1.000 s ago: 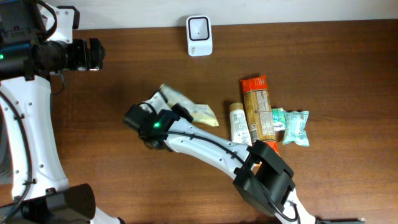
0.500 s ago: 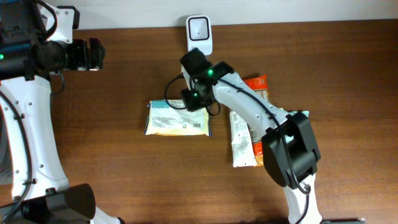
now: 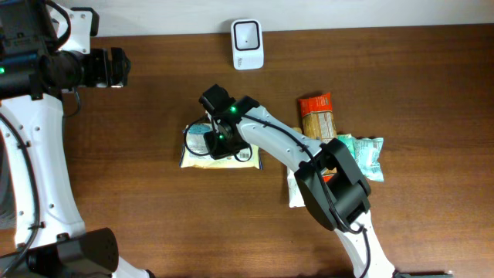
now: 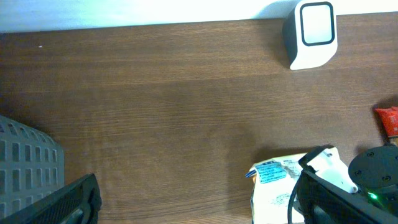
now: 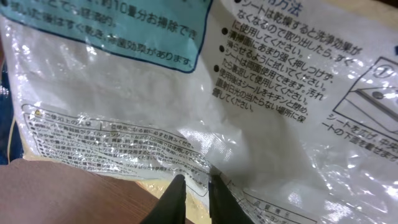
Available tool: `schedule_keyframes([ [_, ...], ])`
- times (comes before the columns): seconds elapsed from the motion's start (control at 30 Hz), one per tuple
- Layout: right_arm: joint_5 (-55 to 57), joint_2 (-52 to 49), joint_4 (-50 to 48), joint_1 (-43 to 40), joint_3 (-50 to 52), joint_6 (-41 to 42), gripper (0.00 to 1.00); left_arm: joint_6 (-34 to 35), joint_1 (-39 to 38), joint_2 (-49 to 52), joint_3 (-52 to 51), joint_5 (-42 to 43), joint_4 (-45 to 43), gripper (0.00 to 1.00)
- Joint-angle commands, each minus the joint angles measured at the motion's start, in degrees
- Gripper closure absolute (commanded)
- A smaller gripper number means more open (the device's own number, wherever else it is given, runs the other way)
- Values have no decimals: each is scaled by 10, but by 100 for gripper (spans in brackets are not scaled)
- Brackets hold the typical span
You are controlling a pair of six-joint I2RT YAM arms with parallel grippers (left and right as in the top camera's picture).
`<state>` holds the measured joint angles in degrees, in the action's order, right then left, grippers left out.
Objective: Scan the item barcode
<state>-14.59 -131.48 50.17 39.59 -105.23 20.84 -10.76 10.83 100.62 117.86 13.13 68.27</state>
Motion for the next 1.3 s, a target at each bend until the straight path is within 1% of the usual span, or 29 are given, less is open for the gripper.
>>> schedule_keyframes([
  [0.0,-37,17,42,-4,-9,-11,80,-9,2,-3,4,4,-1,1],
  [0.03,-35,20,74,-4,-9,-11,80,-9,2,-3,4,4,-1,1],
  [0.07,-15,17,126,-4,-8,-10,79,-9,2,-3,4,4,-1,1],
  [0.1,16,13,158,-3,-7,-9,78,-9,2,-3,4,4,-1,1],
  [0.17,105,9,180,-7,0,8,75,-9,2,-3,4,4,-1,1],
  [0.23,166,8,167,-28,0,9,75,-9,2,-3,4,4,-1,1],
  [0.27,189,8,138,-43,0,4,75,-9,2,-3,4,4,-1,1],
  [0.3,198,8,101,-57,0,-18,75,-9,2,-3,4,4,-1,1],
  [0.33,196,8,42,-72,0,-51,75,-9,2,-3,4,4,-1,1],
  [0.37,185,8,0,-78,0,-81,75,-9,2,-3,4,4,-1,1],
  [0.4,133,8,-100,-86,0,-174,71,-9,2,-3,4,4,-1,1],
  [0.43,121,9,-130,-86,-1,-189,70,-9,2,-3,4,4,-1,1],
  [0.47,93,13,-135,-86,-17,-189,68,-9,2,-3,4,4,-1,1],
  [0.5,21,16,-121,-85,-49,-189,66,-9,2,-3,4,4,-1,1],
  [0.53,-41,18,-112,-82,-71,-173,66,-9,2,-3,4,4,-1,1],
  [0.57,-103,18,-121,-65,-82,-98,66,-9,2,-3,4,4,-1,1],
  [0.6,-103,9,-121,-49,-82,-63,67,-9,2,-3,4,4,-1,1],
  [0.67,-103,-16,-121,-18,-81,-25,67,-9,2,-3,4,4,-1,1],
  [0.77,-105,-56,-126,33,-80,-8,66,-9,2,-3,4,4,-1,1],
  [0.83,-104,-55,-77,42,-80,-9,66,-9,2,-3,4,4,-1,1],
  [0.97,-104,-54,126,-19,-80,-85,66,-9,2,-3,4,4,-1,1],
  [1.07,-102,-36,170,-56,-81,-126,66,-9,2,-3,4,4,-1,1],
  [1.2,-103,75,172,-108,-81,-127,66,-9,2,-3,4,4,-1,1],
  [1.23,-101,102,173,-119,-81,-119,66,-9,2,-3,4,4,-1,1],
  [1.27,-61,143,185,-144,-81,-71,61,-9,2,-3,4,4,0,1],
])
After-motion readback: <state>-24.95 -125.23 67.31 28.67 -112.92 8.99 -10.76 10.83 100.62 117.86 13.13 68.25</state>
